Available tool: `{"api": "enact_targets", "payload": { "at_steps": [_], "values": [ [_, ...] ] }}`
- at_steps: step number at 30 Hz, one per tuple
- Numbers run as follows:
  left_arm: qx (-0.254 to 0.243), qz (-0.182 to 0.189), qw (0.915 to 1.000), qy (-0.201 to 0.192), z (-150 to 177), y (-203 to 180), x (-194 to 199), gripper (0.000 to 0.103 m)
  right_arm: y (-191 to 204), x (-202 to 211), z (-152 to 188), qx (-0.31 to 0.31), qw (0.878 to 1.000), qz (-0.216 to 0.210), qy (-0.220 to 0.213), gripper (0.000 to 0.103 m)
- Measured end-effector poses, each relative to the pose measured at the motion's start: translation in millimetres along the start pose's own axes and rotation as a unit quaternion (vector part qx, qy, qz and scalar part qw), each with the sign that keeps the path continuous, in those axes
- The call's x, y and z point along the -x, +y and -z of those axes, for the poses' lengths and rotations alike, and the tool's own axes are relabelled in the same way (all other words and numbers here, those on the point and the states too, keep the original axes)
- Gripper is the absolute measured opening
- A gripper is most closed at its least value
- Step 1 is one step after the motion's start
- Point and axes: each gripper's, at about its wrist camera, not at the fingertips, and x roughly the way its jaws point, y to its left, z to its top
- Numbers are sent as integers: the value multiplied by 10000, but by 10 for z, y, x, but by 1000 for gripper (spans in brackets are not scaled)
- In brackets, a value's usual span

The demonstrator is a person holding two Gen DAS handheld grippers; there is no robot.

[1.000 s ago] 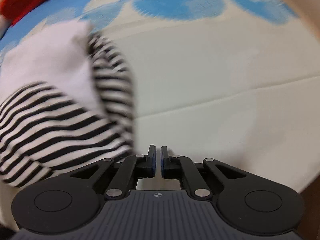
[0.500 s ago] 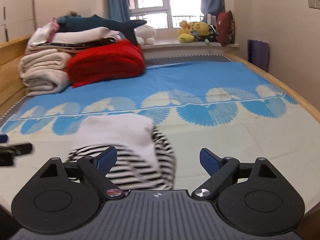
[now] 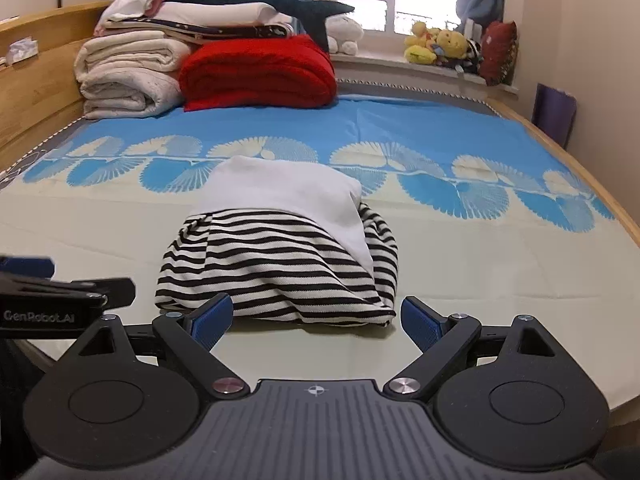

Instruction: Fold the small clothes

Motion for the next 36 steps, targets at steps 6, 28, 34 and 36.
{"api": "enact_targets", "payload": {
  "at_steps": [6, 28, 34, 36],
  "values": [
    [-91, -18, 10000, -27, 16, -16, -14, 102, 13, -40, -6, -193, 9998, -39, -35, 91],
    [-69, 10, 10000, 7, 34, -32, -70, 102, 24, -126, -31, -212, 9997, -66, 36, 91],
    [-56, 8, 10000, 21, 33, -30, -84, 102, 40, -146, -33, -221, 9997, -64, 70, 91],
    [-59, 9, 10000, 20, 33, -29, -84, 102, 38, -151, -33, -227, 9997, -66, 80, 91]
  ]
}}
